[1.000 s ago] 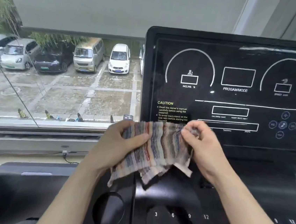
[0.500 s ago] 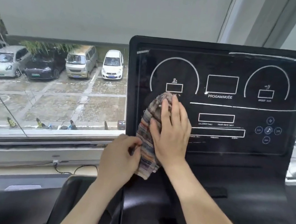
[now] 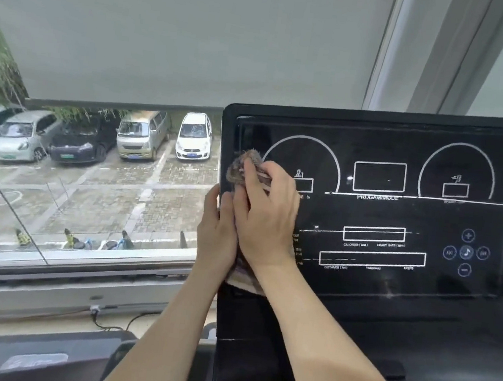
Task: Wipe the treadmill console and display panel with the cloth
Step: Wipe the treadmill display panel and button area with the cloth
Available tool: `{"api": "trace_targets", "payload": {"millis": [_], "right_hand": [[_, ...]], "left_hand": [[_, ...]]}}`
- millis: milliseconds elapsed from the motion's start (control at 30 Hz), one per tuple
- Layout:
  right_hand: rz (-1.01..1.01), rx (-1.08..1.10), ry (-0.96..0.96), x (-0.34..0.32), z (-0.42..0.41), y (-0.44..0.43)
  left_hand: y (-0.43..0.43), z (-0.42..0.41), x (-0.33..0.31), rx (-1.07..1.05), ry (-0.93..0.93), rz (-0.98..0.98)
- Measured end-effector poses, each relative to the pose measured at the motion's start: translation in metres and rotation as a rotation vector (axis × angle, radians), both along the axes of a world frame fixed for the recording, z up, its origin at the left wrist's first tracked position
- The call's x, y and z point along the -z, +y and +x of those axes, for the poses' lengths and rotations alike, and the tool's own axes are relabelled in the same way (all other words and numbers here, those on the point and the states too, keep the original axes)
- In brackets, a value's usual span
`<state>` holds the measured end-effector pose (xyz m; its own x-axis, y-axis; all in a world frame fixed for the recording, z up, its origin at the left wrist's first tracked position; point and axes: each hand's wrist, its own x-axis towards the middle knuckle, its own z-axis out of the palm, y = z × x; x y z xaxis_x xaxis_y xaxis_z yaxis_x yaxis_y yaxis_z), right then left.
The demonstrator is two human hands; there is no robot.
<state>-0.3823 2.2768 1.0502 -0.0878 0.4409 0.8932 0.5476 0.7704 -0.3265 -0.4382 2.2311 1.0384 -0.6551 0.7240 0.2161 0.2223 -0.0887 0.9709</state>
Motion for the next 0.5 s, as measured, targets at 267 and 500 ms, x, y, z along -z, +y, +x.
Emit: {"api": "trace_targets", "payload": {"millis": [267, 500], "right_hand": [[0.054, 0.238, 0.195, -0.010, 0.044, 0.043], [0.181, 0.172, 0.042, -0.019, 0.080, 0.061]], "left_hand": [[0.004, 0.006, 0.006, -0.085, 0.108, 0.003], [0.000, 0.005, 0.006, -0.077, 0.107, -0.012]]}}
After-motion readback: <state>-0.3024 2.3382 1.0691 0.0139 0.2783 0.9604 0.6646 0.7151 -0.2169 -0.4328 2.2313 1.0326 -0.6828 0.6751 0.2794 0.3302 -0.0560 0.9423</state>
